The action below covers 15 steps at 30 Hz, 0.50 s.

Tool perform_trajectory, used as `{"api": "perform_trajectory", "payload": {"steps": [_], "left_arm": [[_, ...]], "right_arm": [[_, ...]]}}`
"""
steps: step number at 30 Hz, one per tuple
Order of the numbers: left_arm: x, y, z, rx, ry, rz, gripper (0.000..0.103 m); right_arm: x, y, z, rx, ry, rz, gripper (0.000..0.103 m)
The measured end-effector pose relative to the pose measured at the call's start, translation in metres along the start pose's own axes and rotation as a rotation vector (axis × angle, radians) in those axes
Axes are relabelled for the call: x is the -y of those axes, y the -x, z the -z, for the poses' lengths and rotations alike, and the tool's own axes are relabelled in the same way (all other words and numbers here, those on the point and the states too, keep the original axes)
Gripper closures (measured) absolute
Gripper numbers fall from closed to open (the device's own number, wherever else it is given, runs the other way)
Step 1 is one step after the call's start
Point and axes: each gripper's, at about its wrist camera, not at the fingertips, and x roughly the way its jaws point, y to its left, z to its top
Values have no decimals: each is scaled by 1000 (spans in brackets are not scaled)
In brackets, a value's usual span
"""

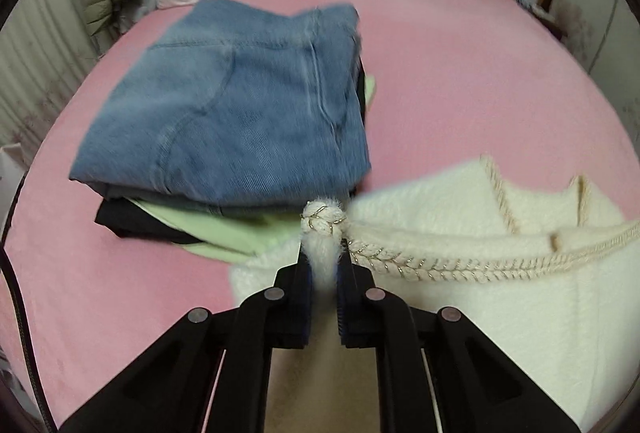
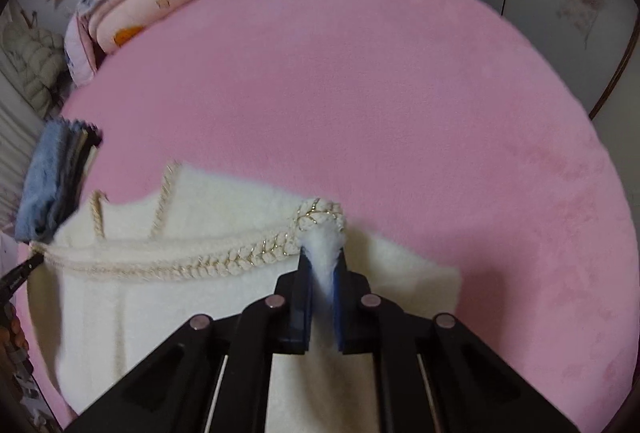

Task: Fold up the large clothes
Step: 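Lift the hem with both grippers and fold it toward the collar, then open both grippers and press the folded cardigan flat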

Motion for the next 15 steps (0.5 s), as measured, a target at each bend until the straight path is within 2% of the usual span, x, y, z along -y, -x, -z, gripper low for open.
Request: {"api": "perform_trajectory", "payload": {"steps": [3, 9, 13, 15], "left_arm": [[-1, -10, -11, 13, 27, -10, 96], [8, -50, -2, 14, 5, -75, 96], [12, -53, 2, 30, -24, -93, 94], [12, -47, 1, 9, -20, -90, 86]], "right_arm": [[2, 7, -8, 55, -19, 10, 96], [2, -47, -9, 12, -40, 91, 96], [1, -64, -2, -5, -65, 122, 94], [-8, -58, -5, -13, -30, 147, 90]]}}
